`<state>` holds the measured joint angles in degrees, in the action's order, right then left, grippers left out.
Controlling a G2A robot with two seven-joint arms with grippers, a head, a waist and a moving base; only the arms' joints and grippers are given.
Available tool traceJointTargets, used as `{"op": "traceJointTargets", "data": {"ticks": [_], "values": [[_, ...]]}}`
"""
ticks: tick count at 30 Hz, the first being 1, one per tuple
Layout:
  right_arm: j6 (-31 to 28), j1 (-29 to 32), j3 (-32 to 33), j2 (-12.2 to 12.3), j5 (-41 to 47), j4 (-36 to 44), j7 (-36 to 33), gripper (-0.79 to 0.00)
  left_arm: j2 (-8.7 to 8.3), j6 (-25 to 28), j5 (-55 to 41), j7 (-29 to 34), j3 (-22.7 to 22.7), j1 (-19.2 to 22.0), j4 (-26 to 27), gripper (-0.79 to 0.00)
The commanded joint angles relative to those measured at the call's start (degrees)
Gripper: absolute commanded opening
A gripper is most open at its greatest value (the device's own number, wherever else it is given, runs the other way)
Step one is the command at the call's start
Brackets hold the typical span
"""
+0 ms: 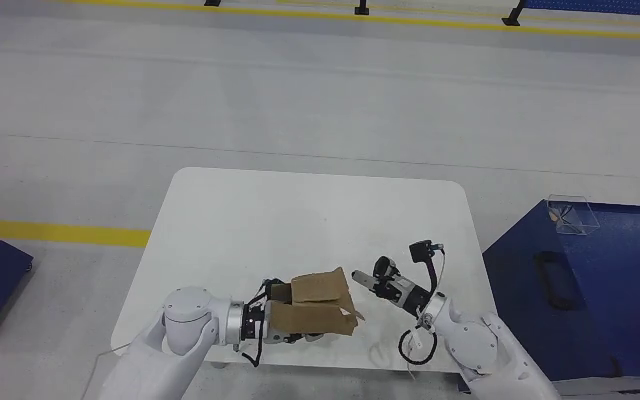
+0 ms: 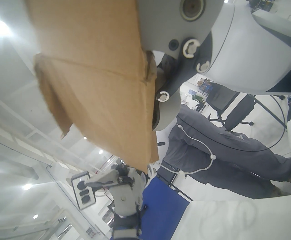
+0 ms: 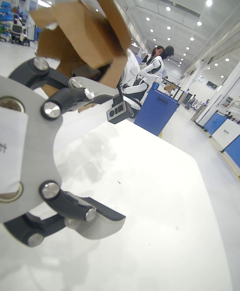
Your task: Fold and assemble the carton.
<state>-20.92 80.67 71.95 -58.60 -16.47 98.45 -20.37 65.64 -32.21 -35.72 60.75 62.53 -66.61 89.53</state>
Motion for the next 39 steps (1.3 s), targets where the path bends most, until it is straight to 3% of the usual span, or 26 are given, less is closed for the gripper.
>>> {"op": "traceJointTargets", "data": {"ticks": [1, 5, 13, 24, 39], "values": [[-1.12, 2.11, 1.68, 0.23, 0.47, 2.53, 0.56, 0.000, 0.15, -2.25, -1.64, -0.91, -0.38, 0.65, -1.34, -0.785], [-2.06, 4.68, 3.17, 0.45, 0.96, 4.83, 0.08, 0.000, 0.58, -6.56, -4.97, -2.57, -1.50, 2.58, -3.85, -0.785], [-1.11, 3.35, 1.47, 0.07, 0.94, 2.39, -2.07, 0.000, 0.59, -4.00, -2.91, -2.90, -3.91, 3.80, -3.28, -0.785], [0.45, -1.59, -6.24, -1.51, -1.01, -2.25, -3.80, 0.000, 0.15, -0.95, -1.42, -4.83, -4.16, 3.06, -1.73, -0.785], [-0.80, 1.75, 1.73, -0.52, 1.13, -0.05, -4.22, 0.000, -0.04, 4.54, -2.17, -14.53, -1.52, 1.29, -0.96, -0.785]]}}
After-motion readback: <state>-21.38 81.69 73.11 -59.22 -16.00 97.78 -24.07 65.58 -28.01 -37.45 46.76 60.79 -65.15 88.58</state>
